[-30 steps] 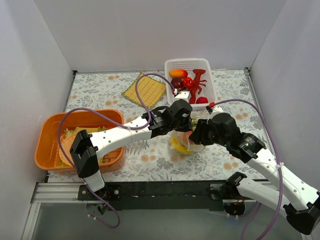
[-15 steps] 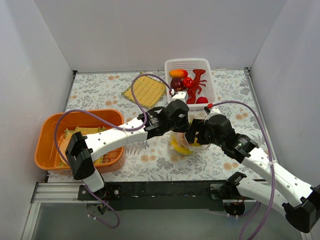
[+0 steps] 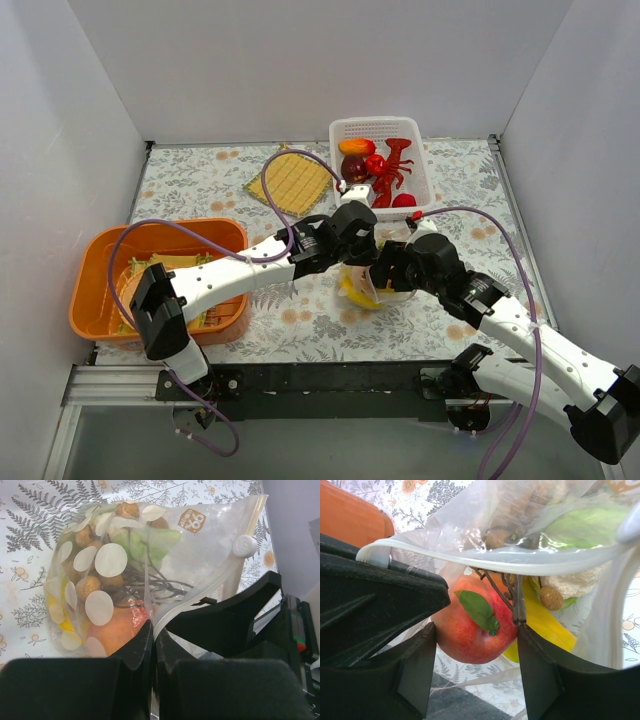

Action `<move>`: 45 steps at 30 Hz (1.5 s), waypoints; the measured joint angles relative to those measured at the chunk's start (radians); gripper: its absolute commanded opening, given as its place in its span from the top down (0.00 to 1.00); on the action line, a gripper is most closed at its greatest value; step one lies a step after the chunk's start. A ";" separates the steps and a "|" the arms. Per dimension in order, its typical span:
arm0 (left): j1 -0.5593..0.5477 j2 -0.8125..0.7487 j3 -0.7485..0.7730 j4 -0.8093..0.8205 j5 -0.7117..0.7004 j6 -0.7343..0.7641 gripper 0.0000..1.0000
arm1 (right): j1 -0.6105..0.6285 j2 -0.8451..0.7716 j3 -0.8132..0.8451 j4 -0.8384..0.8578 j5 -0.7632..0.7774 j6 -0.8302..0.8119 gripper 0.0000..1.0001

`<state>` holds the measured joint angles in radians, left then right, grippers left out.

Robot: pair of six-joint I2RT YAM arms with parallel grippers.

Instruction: Open the zip-top bag and remove the fake food

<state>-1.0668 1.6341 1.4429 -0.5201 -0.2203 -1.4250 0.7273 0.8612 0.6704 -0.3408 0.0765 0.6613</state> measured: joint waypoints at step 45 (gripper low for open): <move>0.070 -0.117 -0.130 -0.145 -0.221 -0.056 1.00 | 0.003 0.083 0.306 -0.165 -0.138 -0.145 0.83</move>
<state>-0.9966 1.5169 1.3132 -0.6647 -0.4412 -1.4815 0.7307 0.9440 0.9768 -0.5056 -0.0612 0.5163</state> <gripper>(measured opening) 0.010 0.549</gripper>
